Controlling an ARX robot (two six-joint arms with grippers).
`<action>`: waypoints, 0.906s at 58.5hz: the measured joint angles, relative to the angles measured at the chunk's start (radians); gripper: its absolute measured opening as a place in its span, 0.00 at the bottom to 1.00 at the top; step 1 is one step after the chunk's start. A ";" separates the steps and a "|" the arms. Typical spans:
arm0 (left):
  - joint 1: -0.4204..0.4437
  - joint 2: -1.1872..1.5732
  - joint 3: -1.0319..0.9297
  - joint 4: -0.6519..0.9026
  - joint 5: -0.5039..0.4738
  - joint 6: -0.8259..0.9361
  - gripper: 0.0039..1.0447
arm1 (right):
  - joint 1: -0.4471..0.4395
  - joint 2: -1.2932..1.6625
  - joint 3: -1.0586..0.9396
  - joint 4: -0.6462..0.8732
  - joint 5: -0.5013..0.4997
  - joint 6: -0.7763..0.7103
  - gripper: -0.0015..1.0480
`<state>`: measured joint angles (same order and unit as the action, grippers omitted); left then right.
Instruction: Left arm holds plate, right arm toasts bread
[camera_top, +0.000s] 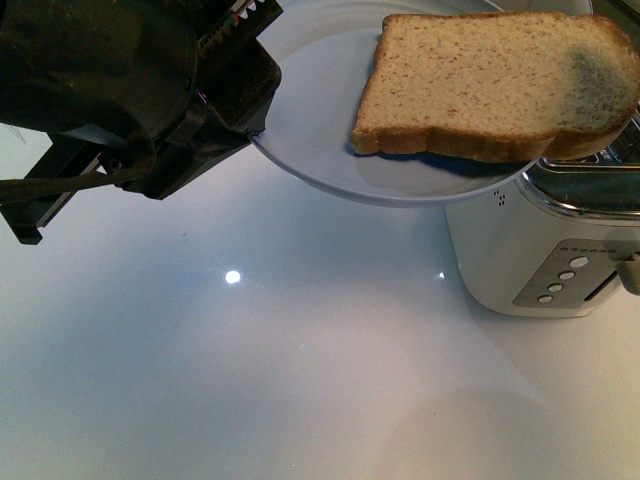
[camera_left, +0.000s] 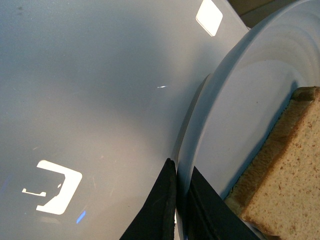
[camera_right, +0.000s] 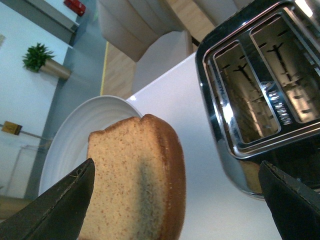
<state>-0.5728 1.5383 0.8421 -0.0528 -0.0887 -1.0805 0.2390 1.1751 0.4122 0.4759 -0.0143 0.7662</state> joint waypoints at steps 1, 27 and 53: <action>0.002 0.000 0.000 0.000 0.002 0.000 0.02 | 0.004 0.015 0.002 0.015 -0.003 0.014 0.92; 0.016 0.000 0.000 -0.013 0.011 -0.006 0.02 | 0.042 0.170 0.011 0.159 -0.016 0.172 0.92; 0.013 0.000 0.000 -0.013 0.031 -0.019 0.02 | 0.059 0.232 0.011 0.203 -0.033 0.266 0.72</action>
<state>-0.5598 1.5383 0.8421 -0.0658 -0.0578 -1.0992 0.2977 1.4067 0.4232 0.6785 -0.0475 1.0325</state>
